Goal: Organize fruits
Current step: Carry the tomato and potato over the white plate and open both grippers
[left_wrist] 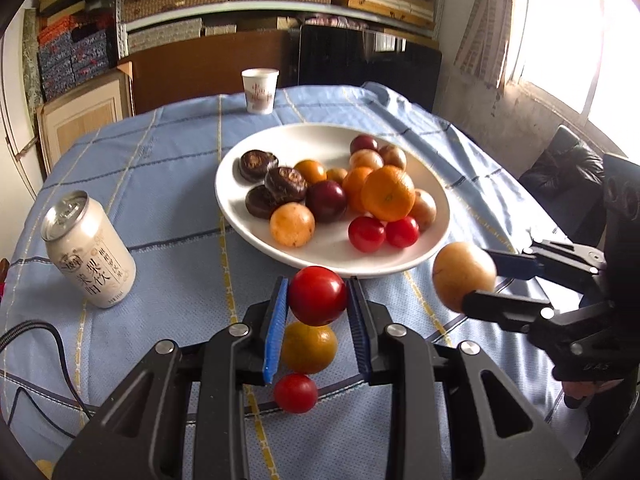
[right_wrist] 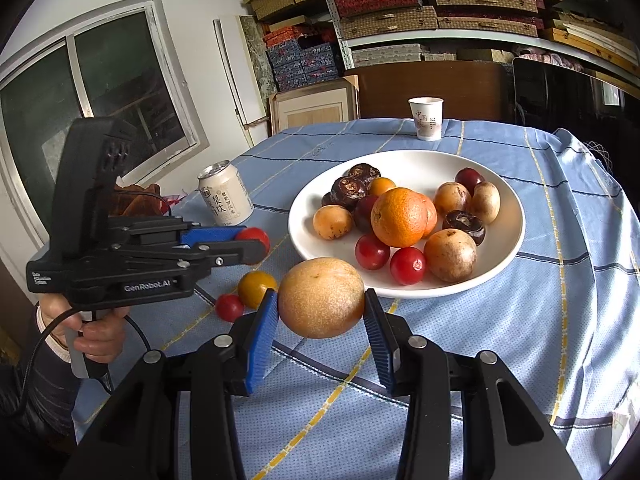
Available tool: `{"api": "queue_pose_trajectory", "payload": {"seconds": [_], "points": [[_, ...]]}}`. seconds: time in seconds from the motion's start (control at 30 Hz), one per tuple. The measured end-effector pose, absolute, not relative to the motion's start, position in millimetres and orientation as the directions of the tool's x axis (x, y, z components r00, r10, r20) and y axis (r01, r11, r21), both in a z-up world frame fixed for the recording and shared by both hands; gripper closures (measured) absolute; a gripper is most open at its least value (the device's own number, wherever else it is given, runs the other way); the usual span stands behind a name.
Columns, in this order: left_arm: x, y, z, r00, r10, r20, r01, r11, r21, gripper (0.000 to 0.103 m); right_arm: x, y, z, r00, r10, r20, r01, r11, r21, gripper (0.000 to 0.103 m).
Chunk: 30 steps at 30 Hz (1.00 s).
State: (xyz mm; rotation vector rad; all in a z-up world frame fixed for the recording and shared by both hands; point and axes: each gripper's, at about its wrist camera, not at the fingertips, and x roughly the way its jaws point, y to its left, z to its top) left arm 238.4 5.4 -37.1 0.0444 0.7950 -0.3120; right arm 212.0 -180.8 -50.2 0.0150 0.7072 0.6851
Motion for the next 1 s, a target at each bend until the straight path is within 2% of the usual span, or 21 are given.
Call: {"api": "queue_pose_trajectory", "payload": {"seconds": [0.2,0.4,0.53,0.9,1.0], "points": [[235.7,7.4,-19.8,0.705,-0.269,-0.656,0.287,0.954,-0.083,0.074,215.2,-180.6,-45.7,0.579,0.592,-0.561,-0.575,0.784,0.233,0.059],[257.9,5.6,-1.0,0.728,-0.256,-0.636,0.264,0.961,-0.085,0.074,254.6,-187.6,-32.4,0.673,0.519,-0.528,-0.473,0.85,0.233,0.059],[283.8,-2.3,3.5,0.727,-0.227,-0.649,0.24,0.968,-0.069,0.074,282.8,-189.8,-28.8,0.725,0.459,-0.513,-0.411,0.887,0.212,0.059],[374.6,-23.5,-5.6,0.659,-0.218,-0.72,0.219,0.971,-0.093,0.074,347.6,-194.4,-45.3,0.699,0.451,-0.555,-0.364,0.892,0.267,0.057],[386.3,-26.6,-11.5,0.644,-0.217,-0.734,0.213,0.972,-0.101,0.07,353.3,-195.1,-50.2,0.691,0.448,-0.567,-0.362,0.894,0.264,0.054]]}}
